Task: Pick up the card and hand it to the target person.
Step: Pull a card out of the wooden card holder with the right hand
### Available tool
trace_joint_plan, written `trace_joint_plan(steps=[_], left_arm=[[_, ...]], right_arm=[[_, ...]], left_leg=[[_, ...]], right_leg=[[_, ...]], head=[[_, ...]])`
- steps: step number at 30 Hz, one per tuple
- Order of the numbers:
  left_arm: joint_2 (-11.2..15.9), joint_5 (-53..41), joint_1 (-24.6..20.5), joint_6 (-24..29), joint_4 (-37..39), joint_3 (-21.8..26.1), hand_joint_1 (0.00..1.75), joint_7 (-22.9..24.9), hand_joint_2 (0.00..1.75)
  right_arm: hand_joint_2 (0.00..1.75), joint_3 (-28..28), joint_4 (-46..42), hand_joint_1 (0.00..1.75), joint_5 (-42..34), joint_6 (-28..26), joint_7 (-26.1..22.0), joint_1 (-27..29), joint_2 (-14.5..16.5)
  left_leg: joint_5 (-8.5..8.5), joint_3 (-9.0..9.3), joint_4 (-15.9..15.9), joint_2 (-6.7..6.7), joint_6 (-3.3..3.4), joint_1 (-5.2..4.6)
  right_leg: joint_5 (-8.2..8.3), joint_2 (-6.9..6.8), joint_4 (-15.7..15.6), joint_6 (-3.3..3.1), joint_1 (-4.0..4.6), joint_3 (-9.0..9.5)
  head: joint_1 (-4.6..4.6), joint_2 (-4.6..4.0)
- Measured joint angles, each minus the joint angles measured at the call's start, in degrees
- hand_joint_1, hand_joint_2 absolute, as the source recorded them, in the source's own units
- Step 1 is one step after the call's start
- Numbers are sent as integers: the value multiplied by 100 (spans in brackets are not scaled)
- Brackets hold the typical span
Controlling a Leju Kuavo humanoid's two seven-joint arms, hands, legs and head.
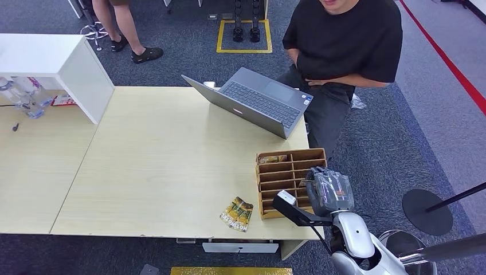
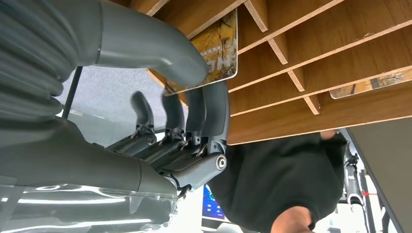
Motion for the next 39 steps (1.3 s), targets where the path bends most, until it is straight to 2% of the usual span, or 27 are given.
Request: trace_joint_plan(steps=[14,21,31,36,39], left_arm=[[0,-14,-1,1,0,0,0,14,0],[0,-15,-2,0,0,0,0,15,0],[0,-15,-5,0,0,0,0,15,0],[0,-17,-5,0,0,0,0,18,0],[0,-20,-5,0,0,0,0,22,0]], right_arm=[[175,8,0,120,0,36,0,-31,0],[175,42,8,139,0,48,-1,-56,0],[175,51,47,137,0,48,-2,-87,0],[175,53,54,131,-1,48,-6,-91,0],[175,54,70,140,-2,48,-10,-99,1]], left_leg=[[0,2,0,1,0,0],[0,2,0,1,0,0],[0,2,0,1,0,0],[0,2,0,1,0,0],[0,2,0,1,0,0]], right_leg=[[0,0,0,0,0,0],[1,0,0,0,0,0],[0,0,0,0,0,1],[1,0,0,0,0,1],[1,0,0,0,0,1]], head=[[1,0],[0,0],[1,0],[1,0],[1,0]])
